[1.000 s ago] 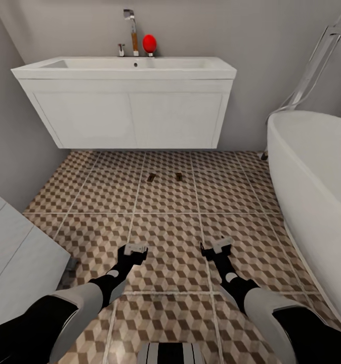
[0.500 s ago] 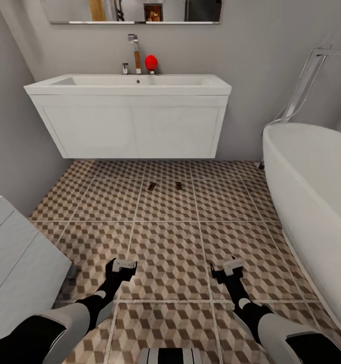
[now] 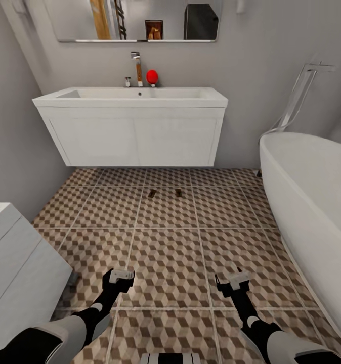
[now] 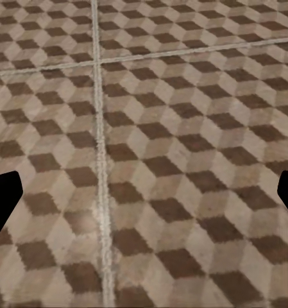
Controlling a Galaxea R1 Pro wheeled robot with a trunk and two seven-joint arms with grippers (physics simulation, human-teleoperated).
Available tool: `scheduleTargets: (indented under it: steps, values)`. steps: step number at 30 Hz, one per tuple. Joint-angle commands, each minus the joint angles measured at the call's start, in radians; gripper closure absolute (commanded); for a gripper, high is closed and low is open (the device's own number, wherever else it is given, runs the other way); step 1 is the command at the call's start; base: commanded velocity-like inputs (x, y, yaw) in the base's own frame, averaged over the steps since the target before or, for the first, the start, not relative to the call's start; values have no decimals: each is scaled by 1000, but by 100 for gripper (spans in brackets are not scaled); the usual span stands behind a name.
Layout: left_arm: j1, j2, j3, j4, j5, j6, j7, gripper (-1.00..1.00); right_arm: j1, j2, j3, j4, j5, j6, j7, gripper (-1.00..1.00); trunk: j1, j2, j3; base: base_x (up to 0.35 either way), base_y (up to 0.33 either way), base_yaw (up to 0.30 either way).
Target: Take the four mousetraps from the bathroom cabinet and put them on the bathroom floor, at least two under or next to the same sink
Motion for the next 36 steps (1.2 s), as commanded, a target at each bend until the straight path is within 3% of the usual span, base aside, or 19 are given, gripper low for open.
scheduleTargets:
  steps: [1,5,10,36]
  values:
    - [2,-2,-9,4,10,-4,0,-100,10,2,8,2,6,30,-10,-100,-4,7,2,0,0,0]
    - [3,-3,-9,4,10,-1,2,-100,16,4,8,3,6,84,-11,-100,-19,35,15,0,0,0]
    - [4,-4,-9,4,10,-1,3,-100,18,6,8,3,6,96,-11,-100,-39,70,31,0,0,0]
    - [4,-6,-9,4,10,1,5,-100,31,9,8,3,7,101,-8,-100,-138,252,112,0,0,0]
